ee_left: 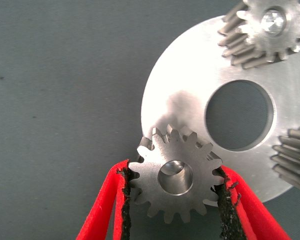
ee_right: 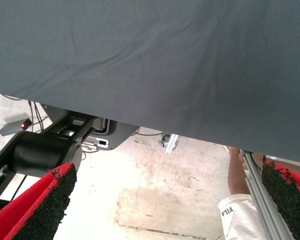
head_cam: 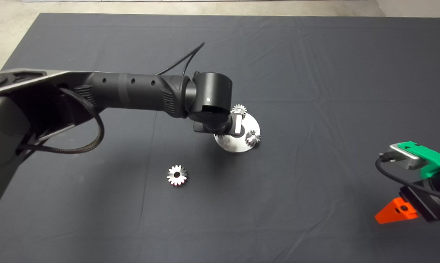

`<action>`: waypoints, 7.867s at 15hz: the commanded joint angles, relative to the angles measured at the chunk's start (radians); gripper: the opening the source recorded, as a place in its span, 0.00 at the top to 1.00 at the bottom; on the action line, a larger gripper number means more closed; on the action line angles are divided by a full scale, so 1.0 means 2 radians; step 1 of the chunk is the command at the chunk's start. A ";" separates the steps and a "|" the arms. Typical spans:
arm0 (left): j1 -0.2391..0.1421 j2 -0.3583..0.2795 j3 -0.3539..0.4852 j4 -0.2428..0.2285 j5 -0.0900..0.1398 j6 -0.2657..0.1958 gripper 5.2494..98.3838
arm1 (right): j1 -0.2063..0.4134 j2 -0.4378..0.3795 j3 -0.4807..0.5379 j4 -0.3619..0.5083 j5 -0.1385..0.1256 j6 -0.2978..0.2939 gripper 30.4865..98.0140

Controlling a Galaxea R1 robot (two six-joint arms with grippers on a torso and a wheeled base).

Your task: Remove an incorrectly installed larger gear and replace it with the correct smaller gear

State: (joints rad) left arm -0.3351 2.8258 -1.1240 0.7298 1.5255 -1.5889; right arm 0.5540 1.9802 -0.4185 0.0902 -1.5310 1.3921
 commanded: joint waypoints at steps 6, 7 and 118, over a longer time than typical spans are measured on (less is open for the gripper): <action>-0.007 -0.004 0.016 0.012 0.035 -0.002 0.68 | 0.010 -0.002 0.004 0.020 -0.051 -0.002 0.00; -0.003 -0.004 0.016 0.012 0.035 -0.002 0.68 | 0.010 -0.002 0.004 0.020 -0.051 -0.002 0.00; 0.013 -0.029 0.066 0.022 0.031 -0.003 0.49 | 0.010 -0.003 0.004 0.020 -0.051 -0.001 0.00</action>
State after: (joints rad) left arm -0.2904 2.8196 -1.1089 0.7902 1.5191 -1.5774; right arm 0.5547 1.9801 -0.4179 0.0902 -1.5309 1.3921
